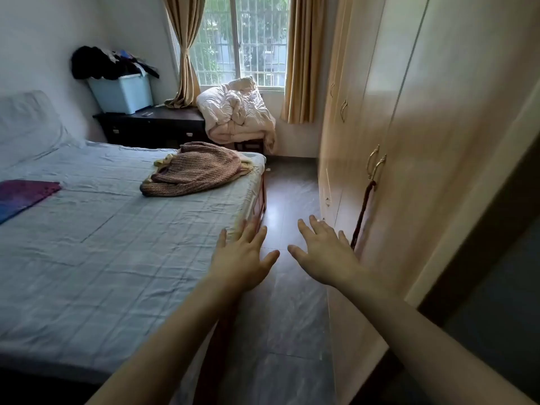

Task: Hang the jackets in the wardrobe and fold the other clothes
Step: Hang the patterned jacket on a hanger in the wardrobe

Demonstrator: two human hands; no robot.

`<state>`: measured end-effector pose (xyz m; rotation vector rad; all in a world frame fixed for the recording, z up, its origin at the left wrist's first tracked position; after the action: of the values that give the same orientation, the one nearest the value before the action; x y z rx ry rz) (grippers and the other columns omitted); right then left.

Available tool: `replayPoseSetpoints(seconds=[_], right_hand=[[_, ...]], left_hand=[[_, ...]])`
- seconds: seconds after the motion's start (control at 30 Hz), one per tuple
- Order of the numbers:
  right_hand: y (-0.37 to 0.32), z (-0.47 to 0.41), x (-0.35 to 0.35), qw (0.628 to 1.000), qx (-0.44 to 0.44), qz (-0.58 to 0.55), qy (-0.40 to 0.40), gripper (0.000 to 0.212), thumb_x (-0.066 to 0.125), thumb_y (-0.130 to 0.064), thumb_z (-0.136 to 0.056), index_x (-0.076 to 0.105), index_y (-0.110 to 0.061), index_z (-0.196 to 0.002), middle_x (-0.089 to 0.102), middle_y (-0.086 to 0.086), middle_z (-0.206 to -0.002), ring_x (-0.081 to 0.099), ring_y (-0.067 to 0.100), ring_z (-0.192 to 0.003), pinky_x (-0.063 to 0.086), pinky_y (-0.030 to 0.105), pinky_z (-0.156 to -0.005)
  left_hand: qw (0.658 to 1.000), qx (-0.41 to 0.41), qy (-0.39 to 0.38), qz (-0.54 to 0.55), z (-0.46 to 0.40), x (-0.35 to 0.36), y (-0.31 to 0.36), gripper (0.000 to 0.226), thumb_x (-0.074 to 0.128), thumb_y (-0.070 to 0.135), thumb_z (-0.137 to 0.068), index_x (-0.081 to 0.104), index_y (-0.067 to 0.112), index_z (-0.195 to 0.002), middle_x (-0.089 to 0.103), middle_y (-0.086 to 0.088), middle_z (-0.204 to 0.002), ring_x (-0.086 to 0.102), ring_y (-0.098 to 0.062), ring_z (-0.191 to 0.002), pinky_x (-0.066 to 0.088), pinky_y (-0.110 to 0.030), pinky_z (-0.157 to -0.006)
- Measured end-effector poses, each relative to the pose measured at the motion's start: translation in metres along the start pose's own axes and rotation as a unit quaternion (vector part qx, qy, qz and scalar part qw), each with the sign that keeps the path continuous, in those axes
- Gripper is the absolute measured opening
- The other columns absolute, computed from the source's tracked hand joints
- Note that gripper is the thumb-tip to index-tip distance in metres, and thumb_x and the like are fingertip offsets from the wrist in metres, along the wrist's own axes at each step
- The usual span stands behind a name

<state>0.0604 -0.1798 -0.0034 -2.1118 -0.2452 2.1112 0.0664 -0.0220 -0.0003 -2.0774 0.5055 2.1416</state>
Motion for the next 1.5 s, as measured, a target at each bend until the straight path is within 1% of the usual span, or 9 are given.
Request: replayPoseSetpoints(seconds=[0.27, 0.47, 0.6, 0.77, 0.93, 1.03, 1.13, 1.27, 1.5], right_hand=[[-0.033, -0.100, 0.005, 1.000, 0.005, 0.008, -0.016, 0.070, 0.030, -0.060, -0.097, 0.005, -0.029, -0.154, 0.000, 0.001, -0.163, 0.004, 0.024, -0.149, 0.008, 0.051, -0.118], [-0.051, -0.171, 0.003, 0.999, 0.022, 0.028, 0.002, 0.070, 0.031, -0.060, -0.097, 0.007, -0.028, -0.155, 0.001, -0.001, -0.163, 0.005, 0.024, -0.149, 0.008, 0.051, -0.118], [-0.053, -0.205, -0.004, 0.999, 0.037, 0.036, 0.004, 0.070, 0.030, -0.059, -0.097, 0.007, -0.027, -0.155, 0.000, -0.001, -0.163, 0.005, 0.024, -0.149, 0.009, 0.051, -0.117], [-0.044, -0.250, -0.018, 0.998, 0.050, 0.039, 0.024, 0.069, 0.031, -0.058, -0.098, 0.009, -0.026, -0.155, 0.001, 0.000, -0.163, 0.005, 0.024, -0.149, 0.010, 0.051, -0.118], [-0.030, -0.292, -0.019, 0.998, 0.051, 0.040, 0.026, 0.068, 0.031, -0.056, -0.098, 0.010, -0.024, -0.155, 0.000, 0.001, -0.163, 0.005, 0.025, -0.149, 0.009, 0.049, -0.118], [-0.012, -0.326, -0.013, 0.998, 0.057, 0.026, 0.006, 0.070, 0.032, -0.057, -0.098, 0.006, -0.026, -0.155, -0.005, 0.002, -0.163, 0.000, 0.025, -0.150, 0.008, 0.045, -0.119], [0.009, -0.362, -0.010, 0.998, 0.059, 0.029, -0.009, 0.071, 0.031, -0.059, -0.098, 0.003, -0.027, -0.155, -0.009, 0.002, -0.162, -0.004, 0.026, -0.149, 0.005, 0.045, -0.119], [0.045, -0.410, -0.022, 0.998, 0.062, 0.028, 0.007, 0.071, 0.031, -0.057, -0.098, 0.004, -0.025, -0.155, -0.006, 0.001, -0.163, -0.002, 0.026, -0.150, 0.006, 0.044, -0.119], [0.101, -0.494, -0.033, 0.998, 0.058, 0.026, 0.010, 0.070, 0.031, -0.057, -0.098, 0.006, -0.025, -0.155, -0.002, 0.001, -0.163, 0.003, 0.026, -0.150, 0.008, 0.045, -0.119]], left_hand=[[1.000, -0.002, 0.013, 0.002, -0.081, -0.014, -0.068, 0.069, 0.022, 0.060, -0.098, 0.002, 0.028, -0.156, -0.014, 0.004, -0.163, -0.014, -0.014, -0.149, -0.008, -0.047, -0.119], [1.000, 0.012, 0.017, -0.010, -0.149, -0.027, -0.114, 0.071, 0.021, 0.060, -0.098, -0.001, 0.025, -0.156, -0.014, 0.003, -0.162, -0.015, -0.015, -0.149, -0.006, -0.047, -0.120], [0.999, 0.035, 0.004, -0.011, -0.186, -0.029, -0.125, 0.071, 0.021, 0.059, -0.098, 0.001, 0.024, -0.156, -0.015, 0.002, -0.162, -0.014, -0.015, -0.149, -0.004, -0.048, -0.120], [0.999, 0.050, 0.014, -0.003, -0.233, -0.037, -0.133, 0.070, 0.022, 0.059, -0.098, 0.001, 0.025, -0.156, -0.014, 0.003, -0.163, -0.015, -0.014, -0.149, -0.005, -0.047, -0.120], [0.998, 0.058, 0.006, -0.012, -0.283, -0.032, -0.135, 0.071, 0.022, 0.059, -0.098, 0.000, 0.025, -0.156, -0.016, 0.004, -0.162, -0.015, -0.014, -0.149, -0.004, -0.048, -0.120], [0.998, 0.063, 0.003, -0.015, -0.320, -0.026, -0.128, 0.069, 0.024, 0.060, -0.098, 0.001, 0.028, -0.156, -0.018, 0.004, -0.162, -0.016, -0.016, -0.148, -0.003, -0.049, -0.120], [0.998, 0.069, -0.001, -0.016, -0.361, -0.021, -0.116, 0.069, 0.025, 0.060, -0.098, 0.001, 0.031, -0.155, -0.021, 0.005, -0.161, -0.019, -0.017, -0.148, -0.003, -0.049, -0.120], [0.997, 0.070, -0.013, -0.022, -0.425, -0.020, -0.093, 0.069, 0.025, 0.061, -0.098, -0.002, 0.032, -0.155, -0.022, 0.005, -0.160, -0.018, -0.019, -0.148, -0.003, -0.050, -0.120], [0.997, 0.071, 0.002, -0.029, -0.526, -0.021, -0.063, 0.070, 0.023, 0.062, -0.097, -0.004, 0.032, -0.155, -0.023, 0.005, -0.160, -0.024, -0.018, -0.146, -0.006, -0.050, -0.120]])
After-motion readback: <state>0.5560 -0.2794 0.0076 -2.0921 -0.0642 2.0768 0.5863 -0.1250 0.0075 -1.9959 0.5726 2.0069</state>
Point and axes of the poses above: each hand's wrist, its own z-axis away from the middle knuckle, its own x-axis out of the palm, y = z × x, the point moved 7 cm from there along -z, towards the middle knuckle
